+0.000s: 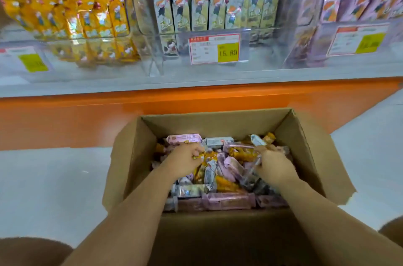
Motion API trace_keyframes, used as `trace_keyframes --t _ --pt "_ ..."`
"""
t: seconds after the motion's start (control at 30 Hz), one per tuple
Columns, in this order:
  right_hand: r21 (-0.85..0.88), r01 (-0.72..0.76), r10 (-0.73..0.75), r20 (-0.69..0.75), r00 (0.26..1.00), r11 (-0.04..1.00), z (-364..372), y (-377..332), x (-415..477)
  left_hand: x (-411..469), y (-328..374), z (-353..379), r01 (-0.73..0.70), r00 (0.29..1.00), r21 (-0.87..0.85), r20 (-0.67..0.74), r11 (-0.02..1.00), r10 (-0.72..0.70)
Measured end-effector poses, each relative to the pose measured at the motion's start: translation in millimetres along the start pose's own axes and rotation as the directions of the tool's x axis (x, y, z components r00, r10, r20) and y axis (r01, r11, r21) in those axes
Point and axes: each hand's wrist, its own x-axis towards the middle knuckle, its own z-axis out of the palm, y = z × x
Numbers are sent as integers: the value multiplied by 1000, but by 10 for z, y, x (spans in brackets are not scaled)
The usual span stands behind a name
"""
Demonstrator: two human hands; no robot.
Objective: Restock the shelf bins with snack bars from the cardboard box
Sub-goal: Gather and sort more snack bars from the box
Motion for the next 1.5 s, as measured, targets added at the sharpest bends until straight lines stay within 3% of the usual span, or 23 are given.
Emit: trace_keyframes --t 0.1,0.33,0.5,0.67,0.83,1.0,1.07,1.13,1.2,1.3,1.37,1.5 --pt "13 -7 6 79 997 1000 152 30 85 123 42 180 6 1000 -17 30 1000 -6" --pt "241 -40 27 55 998 970 123 20 191 292 89 393 58 998 53 28 997 -60" --pt "443 112 -154 59 986 890 -138 -126 141 267 107 157 17 1000 -166 27 986 -13" --pt "518 208 -311 120 943 830 -195 -370 128 241 283 -58 -50 995 -379 63 924 79" --pt "541 242 -350 105 931 806 -185 -420 114 212 362 -120 -123 988 -475 27 871 154" --pt "560 296 -321 -56 945 774 -241 -397 119 154 280 -183 -39 998 -656 18 754 68" --pt "533 280 -277 -87 957 798 -240 -352 133 128 103 -187 33 998 -486 66 873 -1" --pt "508 245 -237 -81 968 826 -208 -306 156 84 -82 -153 103 976 -130 204 986 -75" --pt "491 206 -217 -36 976 846 -161 -282 168 56 -160 -73 134 928 54 345 990 -144" --pt "496 183 -225 26 974 849 -96 -288 174 47 -96 71 63 891 239 425 969 -162" --pt "496 189 -236 34 971 848 -102 -315 159 42 -35 129 32 896 293 416 956 -158" --pt "486 212 -263 36 964 848 -248 -345 88 -13 61 9 62 920 164 373 984 -121"
